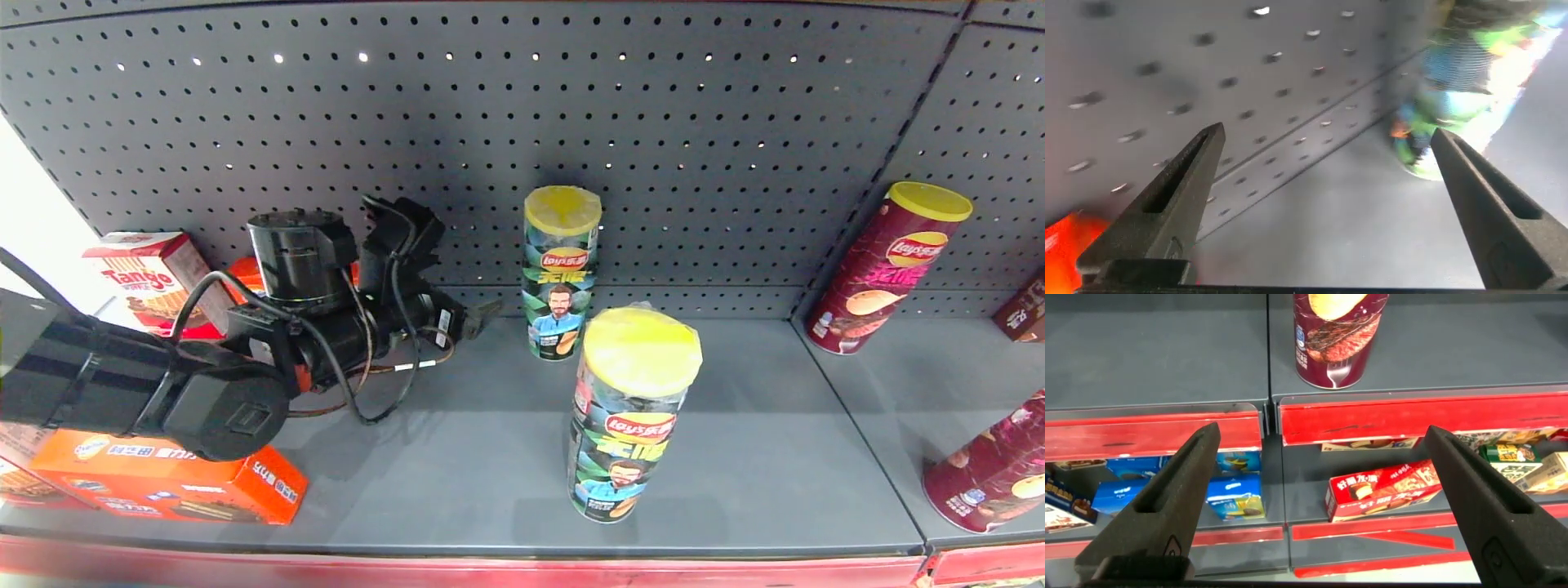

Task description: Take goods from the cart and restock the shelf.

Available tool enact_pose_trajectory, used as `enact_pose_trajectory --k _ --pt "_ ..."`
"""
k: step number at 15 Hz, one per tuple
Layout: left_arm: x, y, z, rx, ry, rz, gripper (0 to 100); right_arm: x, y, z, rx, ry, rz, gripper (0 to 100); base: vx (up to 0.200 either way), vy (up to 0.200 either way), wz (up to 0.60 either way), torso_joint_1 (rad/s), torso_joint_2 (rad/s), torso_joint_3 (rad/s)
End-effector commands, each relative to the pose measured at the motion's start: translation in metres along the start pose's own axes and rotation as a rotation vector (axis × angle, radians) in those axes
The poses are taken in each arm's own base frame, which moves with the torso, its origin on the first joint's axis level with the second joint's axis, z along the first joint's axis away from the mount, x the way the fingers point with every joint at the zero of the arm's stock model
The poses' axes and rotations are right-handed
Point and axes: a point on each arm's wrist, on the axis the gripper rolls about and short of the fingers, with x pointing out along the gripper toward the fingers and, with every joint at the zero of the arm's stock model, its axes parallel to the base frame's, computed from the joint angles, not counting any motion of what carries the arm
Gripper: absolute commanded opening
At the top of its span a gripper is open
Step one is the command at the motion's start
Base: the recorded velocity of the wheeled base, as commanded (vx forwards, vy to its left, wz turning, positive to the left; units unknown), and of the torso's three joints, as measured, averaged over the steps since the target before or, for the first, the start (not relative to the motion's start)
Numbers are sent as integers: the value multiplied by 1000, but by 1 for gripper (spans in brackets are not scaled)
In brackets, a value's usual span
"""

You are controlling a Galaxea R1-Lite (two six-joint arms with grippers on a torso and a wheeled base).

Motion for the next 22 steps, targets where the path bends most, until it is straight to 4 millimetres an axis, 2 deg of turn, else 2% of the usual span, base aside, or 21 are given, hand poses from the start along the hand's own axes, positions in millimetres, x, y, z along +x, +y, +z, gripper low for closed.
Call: enact_pose_trajectory --k 1,5,10,14,22 --pt "-4 -1 3 2 -4 16 100 0 0 0 0 -1 0 100 0 0 0 0 0 0" --pt "11 -14 -8 93 66 94 100 0 0 0 0 -1 0 100 0 0 0 0 0 0" --pt "31 -27 -4 97 55 114 100 0 0 0 0 1 0 100 0 0 0 0 0 0" --pt "38 -36 -7 94 56 90 100 0 0 0 0 -1 0 100 0 0 0 0 0 0" --pt "40 -37 -8 91 53 89 100 0 0 0 0 -1 0 100 0 0 0 0 0 0"
